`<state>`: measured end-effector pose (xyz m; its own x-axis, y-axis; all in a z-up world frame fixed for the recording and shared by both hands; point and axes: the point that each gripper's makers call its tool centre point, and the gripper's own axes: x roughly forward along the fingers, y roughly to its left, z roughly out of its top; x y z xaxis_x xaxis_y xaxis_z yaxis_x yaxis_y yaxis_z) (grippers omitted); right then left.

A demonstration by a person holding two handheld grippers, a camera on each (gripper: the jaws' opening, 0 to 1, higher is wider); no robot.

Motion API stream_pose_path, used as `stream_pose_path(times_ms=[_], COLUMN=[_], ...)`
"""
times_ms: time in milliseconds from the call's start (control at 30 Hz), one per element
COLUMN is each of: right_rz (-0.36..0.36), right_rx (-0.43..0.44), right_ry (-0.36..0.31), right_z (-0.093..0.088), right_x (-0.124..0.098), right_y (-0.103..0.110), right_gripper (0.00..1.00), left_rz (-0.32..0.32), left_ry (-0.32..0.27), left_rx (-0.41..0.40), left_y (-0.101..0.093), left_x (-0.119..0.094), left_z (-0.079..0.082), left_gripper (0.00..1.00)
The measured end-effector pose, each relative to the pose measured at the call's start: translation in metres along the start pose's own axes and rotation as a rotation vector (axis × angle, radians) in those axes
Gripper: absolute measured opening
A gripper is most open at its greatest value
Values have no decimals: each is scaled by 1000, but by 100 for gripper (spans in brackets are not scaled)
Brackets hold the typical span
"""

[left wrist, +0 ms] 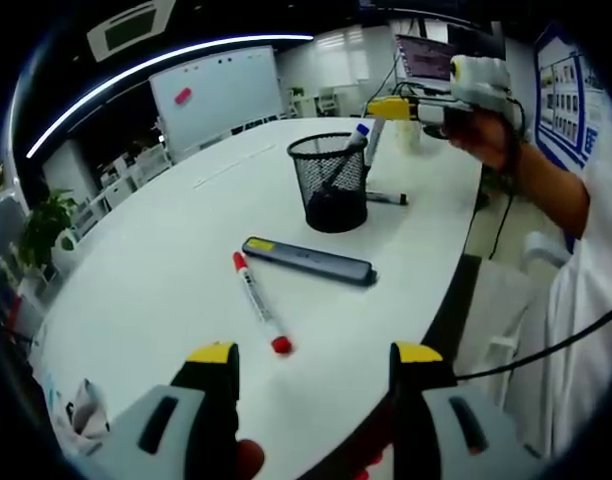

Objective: Place the scattered laser pointers and whiteboard markers into the pen holder and stack the scattered paper cups together

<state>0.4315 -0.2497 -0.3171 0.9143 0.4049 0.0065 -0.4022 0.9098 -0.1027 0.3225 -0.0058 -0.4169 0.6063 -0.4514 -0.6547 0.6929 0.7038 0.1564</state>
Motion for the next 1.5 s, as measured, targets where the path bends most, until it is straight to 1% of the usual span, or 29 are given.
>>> stream_pose_path(times_ms=[467,800,1500], right_rz=[3,8,16], right_rx=[-8,-22,-31], right_ry=[-13,-31,-44], right_z=[7,16,23], right_x=[2,3,8], right_y=[1,2,-3], right_gripper=[11,11,11], left_rz=[0,3,5], left_ry=[-1,-1,-1], left_rx=[-1,1,7], left_y=[1,1,2], left_x=[0,-1,-1], left_z=[0,0,3], left_gripper=[61,61,61])
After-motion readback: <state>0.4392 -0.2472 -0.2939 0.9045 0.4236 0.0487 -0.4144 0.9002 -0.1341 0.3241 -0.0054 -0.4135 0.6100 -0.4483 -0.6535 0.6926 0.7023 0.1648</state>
